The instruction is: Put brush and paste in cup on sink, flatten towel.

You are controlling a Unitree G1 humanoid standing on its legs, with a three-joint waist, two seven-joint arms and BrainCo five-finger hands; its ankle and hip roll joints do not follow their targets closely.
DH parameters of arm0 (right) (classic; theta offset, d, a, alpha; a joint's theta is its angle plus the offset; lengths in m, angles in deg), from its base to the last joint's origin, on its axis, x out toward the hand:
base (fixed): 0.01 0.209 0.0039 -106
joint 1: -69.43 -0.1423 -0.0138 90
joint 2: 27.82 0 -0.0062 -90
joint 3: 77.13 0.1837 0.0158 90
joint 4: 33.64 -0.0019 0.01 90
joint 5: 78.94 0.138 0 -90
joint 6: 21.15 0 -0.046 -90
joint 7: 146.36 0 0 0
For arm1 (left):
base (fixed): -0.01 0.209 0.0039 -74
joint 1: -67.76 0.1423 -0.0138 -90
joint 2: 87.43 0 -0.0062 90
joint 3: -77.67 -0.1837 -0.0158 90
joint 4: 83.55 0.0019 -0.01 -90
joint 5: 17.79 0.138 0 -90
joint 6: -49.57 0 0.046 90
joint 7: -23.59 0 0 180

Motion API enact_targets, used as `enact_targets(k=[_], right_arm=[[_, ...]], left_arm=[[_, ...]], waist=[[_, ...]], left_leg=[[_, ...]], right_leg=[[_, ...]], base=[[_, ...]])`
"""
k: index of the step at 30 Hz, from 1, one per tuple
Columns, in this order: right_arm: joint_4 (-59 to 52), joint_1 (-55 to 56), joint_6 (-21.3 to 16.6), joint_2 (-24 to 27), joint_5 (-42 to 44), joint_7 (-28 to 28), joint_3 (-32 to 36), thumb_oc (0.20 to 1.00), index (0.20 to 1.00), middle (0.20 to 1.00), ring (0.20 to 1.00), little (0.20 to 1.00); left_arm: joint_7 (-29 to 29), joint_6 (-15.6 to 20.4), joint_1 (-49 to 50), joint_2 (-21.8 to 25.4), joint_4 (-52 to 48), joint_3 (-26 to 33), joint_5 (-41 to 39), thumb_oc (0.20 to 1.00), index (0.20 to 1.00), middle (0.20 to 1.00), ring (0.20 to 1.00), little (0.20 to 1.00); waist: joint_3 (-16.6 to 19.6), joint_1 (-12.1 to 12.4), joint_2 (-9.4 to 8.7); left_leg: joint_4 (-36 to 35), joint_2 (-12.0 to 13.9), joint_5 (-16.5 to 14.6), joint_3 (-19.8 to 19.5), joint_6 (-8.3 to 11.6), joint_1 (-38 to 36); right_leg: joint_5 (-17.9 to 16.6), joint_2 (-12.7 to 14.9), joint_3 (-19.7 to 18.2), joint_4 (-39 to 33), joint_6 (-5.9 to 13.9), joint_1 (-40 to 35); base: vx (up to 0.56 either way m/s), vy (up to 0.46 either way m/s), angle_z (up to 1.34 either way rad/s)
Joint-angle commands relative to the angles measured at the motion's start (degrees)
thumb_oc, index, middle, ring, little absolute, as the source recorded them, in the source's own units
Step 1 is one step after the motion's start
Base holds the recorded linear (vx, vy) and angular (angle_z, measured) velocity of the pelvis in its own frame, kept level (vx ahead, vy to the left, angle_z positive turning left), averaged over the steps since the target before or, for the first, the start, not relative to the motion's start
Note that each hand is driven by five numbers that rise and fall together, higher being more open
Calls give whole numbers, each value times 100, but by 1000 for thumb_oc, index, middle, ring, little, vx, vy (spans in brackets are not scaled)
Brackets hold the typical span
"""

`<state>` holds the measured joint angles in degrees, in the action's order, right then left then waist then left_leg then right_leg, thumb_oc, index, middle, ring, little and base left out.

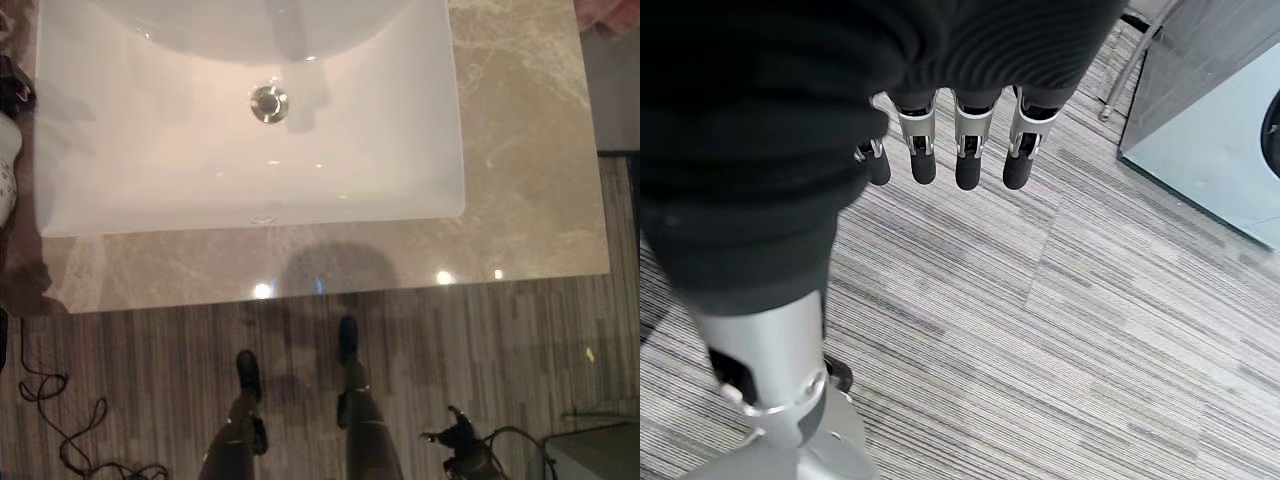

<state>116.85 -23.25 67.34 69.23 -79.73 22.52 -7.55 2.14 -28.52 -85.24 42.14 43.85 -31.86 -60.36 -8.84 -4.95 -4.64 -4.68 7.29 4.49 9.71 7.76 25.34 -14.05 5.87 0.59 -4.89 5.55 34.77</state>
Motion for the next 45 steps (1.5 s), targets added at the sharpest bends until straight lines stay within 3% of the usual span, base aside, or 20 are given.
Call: enact_targets(k=[1,9,15,23,24,27,28,29,30,31,32,34,39,41,45], right_arm=[[90,17,46,213,1,-61,37,1000,1000,1000,1000,1000],[289,215,119,195,-495,159,250,1000,1000,1000,1000,1000],[310,366,107,181,-709,275,525,1000,1000,1000,1000,1000],[428,588,102,-22,-646,378,677,1000,1000,1000,1000,1000],[394,584,109,-66,-629,331,704,1000,1000,1000,1000,1000],[386,499,81,-128,-596,293,659,1000,1000,1000,1000,1000],[355,489,49,-145,-561,273,608,1000,1000,1000,1000,1000],[356,489,49,-145,-561,273,608,1000,1000,1000,1000,1000],[337,530,10,-178,-663,279,516,1000,1000,1000,1000,1000],[297,568,20,-203,-719,303,407,1000,1000,1000,1000,1000],[275,596,6,-209,-757,309,325,1000,1000,1000,1000,1000],[447,608,32,-200,-905,370,249,1000,1000,1000,1000,1000],[637,624,52,-30,-1001,396,339,1000,1000,1000,1000,1000],[746,662,44,154,-897,333,574,1000,1000,1000,1000,1000],[839,755,41,316,-810,296,770,1000,1000,1000,1000,1000]], left_arm=[[90,-70,834,-338,7,-28,126,200,200,200,200,200],[526,22,2897,-620,-1367,910,395,200,200,200,200,200],[742,35,4206,-981,-2329,1555,665,200,200,200,200,200],[904,-79,4162,-1859,-2439,1130,920,200,200,200,200,200],[883,-48,4230,-2166,-2580,1073,908,200,200,200,200,200],[929,-68,4396,-2376,-2763,1093,993,200,200,200,200,200],[917,-48,4437,-2409,-2768,1066,995,200,200,200,200,200],[917,-48,4437,-2409,-2768,1066,995,200,200,200,200,200],[902,-28,4588,-2402,-2829,1206,1037,200,200,200,200,200],[998,-84,4704,-2426,-2883,1311,1091,200,200,200,200,200],[997,-70,4739,-2444,-2868,1328,1032,200,200,200,200,200],[966,-15,5066,-2479,-3060,1675,974,200,200,200,200,200],[1071,-40,5535,-2640,-3325,1908,1034,200,200,200,200,200],[1105,-31,5589,-2768,-3354,1873,1035,200,200,200,200,200],[1162,-41,5569,-2883,-3375,1807,1118,200,200,200,200,200]], waist=[[-120,-46,68],[51,117,88],[399,161,161],[662,293,291],[645,331,365],[615,399,455],[596,373,460],[594,373,460],[565,520,387],[581,476,371],[590,428,338],[586,401,285],[574,284,221],[485,210,181],[322,173,118]], left_leg=[[-32,-95,176,-717,-177,-43],[-32,-180,-124,-607,-237,-1390],[-32,-344,-332,-632,-418,-2022],[-19,-616,-528,-738,-653,-2444],[-30,-626,-517,-755,-697,-2483],[-32,-545,-501,-733,-691,-2515],[-32,-528,-480,-769,-690,-2512],[-32,-528,-481,-769,-690,-2514],[-32,-490,-456,-722,-636,-2545],[-32,-454,-380,-778,-572,-2514],[-32,-382,-347,-798,-531,-2509],[-32,-237,-334,-743,-454,-2607],[311,-71,-383,-667,-377,-2626],[970,-38,-429,-702,-309,-2385],[2272,-137,-114,-861,-210,-1670]], right_leg=[[512,355,25,-11,649,-894],[753,453,195,-11,584,-2189],[859,600,218,63,619,-2794],[1082,853,335,496,697,-3158],[1127,854,320,879,728,-3036],[1396,576,294,1051,627,-2931],[1492,308,125,966,483,-2911],[1492,307,125,966,483,-2913],[1382,287,460,790,403,-2918],[1424,240,616,739,342,-3001],[1494,82,493,712,261,-3048],[1518,-30,521,774,185,-3033],[1626,-239,389,796,-10,-3150],[1730,-347,364,820,-186,-3268],[1777,-390,418,717,-378,-3509]], base=[[30,-38,-14],[49,16,2],[47,93,8],[26,68,10],[-61,53,21],[-45,10,0],[-4,-28,-9],[-28,-84,-7],[-21,-151,-6],[-15,-222,-10],[18,-223,-2],[46,-208,18],[54,-201,-10],[25,-255,-1],[4,-170,11]])
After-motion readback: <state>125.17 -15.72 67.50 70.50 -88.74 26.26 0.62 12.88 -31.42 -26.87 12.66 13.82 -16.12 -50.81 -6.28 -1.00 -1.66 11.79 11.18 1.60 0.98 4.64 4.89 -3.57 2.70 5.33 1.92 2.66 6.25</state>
